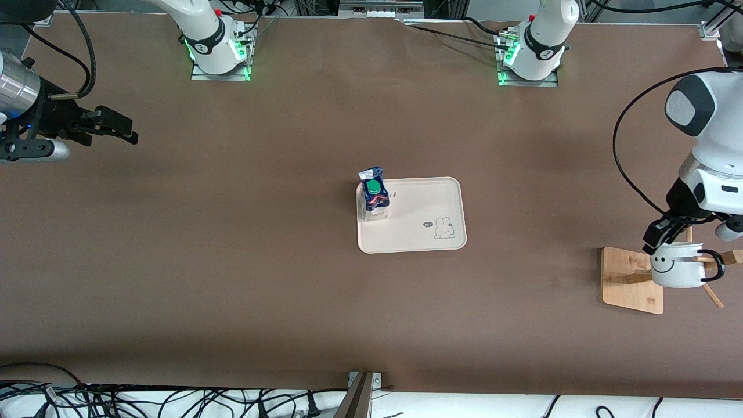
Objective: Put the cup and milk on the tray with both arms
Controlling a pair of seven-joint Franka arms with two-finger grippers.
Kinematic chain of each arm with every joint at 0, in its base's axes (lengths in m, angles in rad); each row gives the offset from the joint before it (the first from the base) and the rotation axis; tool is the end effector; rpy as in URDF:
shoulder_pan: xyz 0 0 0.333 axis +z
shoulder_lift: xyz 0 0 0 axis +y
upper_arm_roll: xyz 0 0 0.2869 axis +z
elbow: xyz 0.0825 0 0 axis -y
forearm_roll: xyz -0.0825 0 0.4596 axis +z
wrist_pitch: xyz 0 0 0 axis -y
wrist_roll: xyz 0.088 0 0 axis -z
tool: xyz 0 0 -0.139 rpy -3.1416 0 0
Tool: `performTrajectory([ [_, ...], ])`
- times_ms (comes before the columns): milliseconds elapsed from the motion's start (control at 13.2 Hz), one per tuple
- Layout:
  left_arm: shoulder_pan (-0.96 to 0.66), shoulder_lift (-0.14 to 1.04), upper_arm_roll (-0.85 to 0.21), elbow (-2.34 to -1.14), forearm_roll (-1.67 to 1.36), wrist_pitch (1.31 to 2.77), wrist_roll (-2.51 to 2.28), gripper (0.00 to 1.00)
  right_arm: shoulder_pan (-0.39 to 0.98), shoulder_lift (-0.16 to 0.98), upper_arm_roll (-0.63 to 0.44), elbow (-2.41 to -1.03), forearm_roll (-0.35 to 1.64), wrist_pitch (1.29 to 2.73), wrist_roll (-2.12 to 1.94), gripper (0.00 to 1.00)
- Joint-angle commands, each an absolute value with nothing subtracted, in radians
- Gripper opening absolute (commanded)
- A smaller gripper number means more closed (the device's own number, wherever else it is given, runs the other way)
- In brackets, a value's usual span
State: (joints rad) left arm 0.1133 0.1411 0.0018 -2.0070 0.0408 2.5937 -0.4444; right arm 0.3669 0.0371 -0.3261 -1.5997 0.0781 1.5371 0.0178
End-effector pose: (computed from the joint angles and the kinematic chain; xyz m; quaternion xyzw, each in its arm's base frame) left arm 0.6869 0.0793 0.3362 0.9412 0.2551 0.2203 0.0221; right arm 0.6294 0.0392 0.5231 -0.9982 -0.0107 0.0498 0.0317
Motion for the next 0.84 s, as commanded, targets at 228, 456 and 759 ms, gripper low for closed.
performTrajectory([
  [228,0.135,0.136,-0.005,-2.040,0.015,2.649,-0.422,0.61,0.031,-0.034,0.001,-1.667,0.040,1.555,-0.015,1.00],
  [456,0.146,0.182,-0.005,-2.037,-0.029,2.744,-0.420,0.57,0.021,-0.044,0.006,-1.712,0.037,1.610,-0.032,1.00],
  [759,0.141,0.227,-0.006,-1.983,-0.075,2.763,-0.387,0.31,0.026,-0.026,0.009,-1.701,-0.017,1.652,-0.063,1.00],
])
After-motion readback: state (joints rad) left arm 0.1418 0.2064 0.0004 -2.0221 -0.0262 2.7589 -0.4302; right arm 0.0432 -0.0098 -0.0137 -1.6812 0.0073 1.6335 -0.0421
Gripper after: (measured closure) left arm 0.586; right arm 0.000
